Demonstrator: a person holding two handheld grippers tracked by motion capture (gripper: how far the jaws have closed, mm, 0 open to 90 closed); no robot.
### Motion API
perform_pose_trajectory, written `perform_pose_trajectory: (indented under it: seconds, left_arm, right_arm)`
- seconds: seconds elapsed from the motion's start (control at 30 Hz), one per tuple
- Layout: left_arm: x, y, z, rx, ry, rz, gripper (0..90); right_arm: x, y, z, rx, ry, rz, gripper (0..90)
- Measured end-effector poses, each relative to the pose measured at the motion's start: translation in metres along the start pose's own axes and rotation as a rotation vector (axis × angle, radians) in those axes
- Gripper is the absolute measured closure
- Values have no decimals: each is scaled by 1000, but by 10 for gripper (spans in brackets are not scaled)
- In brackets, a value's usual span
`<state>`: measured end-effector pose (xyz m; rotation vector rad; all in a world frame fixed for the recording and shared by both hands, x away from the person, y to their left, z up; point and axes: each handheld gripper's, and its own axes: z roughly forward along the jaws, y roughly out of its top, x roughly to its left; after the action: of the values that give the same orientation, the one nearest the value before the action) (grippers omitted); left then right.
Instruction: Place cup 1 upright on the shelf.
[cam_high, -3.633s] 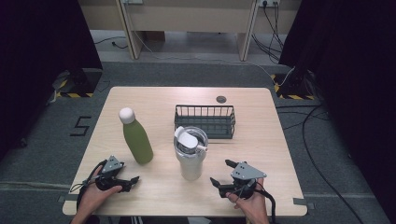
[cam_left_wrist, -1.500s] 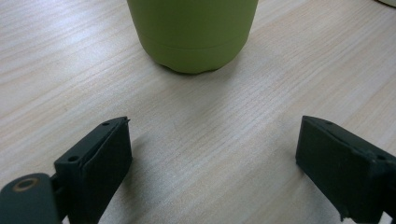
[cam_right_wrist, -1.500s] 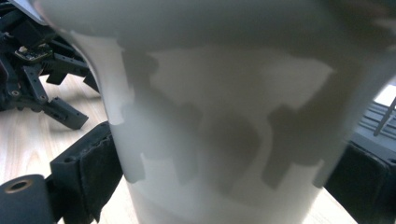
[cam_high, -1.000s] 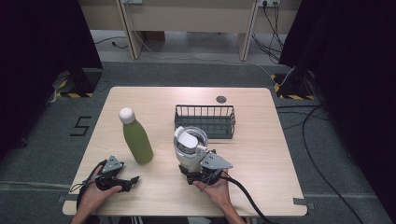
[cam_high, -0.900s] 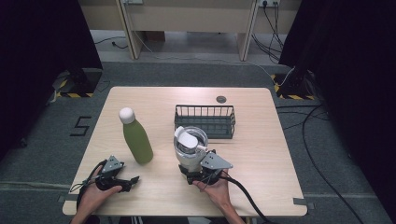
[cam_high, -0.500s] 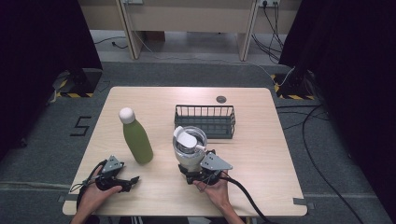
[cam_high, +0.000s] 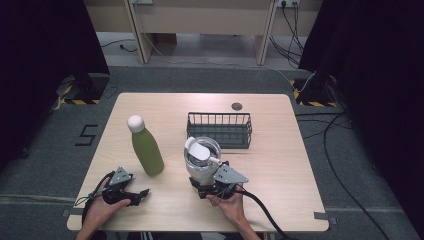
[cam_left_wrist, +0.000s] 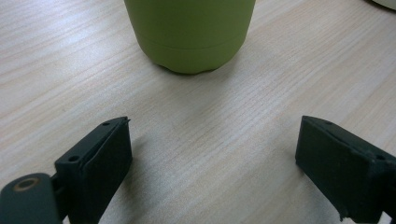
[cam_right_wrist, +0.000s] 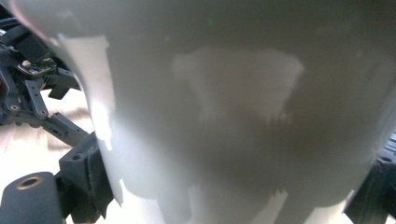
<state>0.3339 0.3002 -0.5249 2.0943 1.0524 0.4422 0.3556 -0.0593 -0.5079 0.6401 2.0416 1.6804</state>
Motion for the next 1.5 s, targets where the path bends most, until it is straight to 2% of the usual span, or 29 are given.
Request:
perform_pose_trajectory:
  seconds: [0.2, 0.27, 0.6, 1.0, 1.23, 1.5]
  left_arm:
    - [0, 0, 0, 0, -1, 0, 102]
    - [0, 0, 0, 0, -1, 0, 102]
    - [0, 0, 0, 0, -1, 0, 102]
    - [0, 0, 0, 0, -1, 0, 102]
    - [0, 0, 0, -1, -1, -1, 102]
    - [0, 0, 0, 0, -1, 0, 102]
  right_arm:
    - [-7, 6, -3, -15, -20, -13, 106]
    - [-9, 9, -5, -16, -28, 8, 106]
    - [-20, 23, -13, -28, -64, -11, 106]
    - [-32, 36, -18, -37, -88, 1, 106]
    - [-42, 43, -25, -36, -120, 4, 106]
    - [-53, 60, -32, -37, -155, -15, 106]
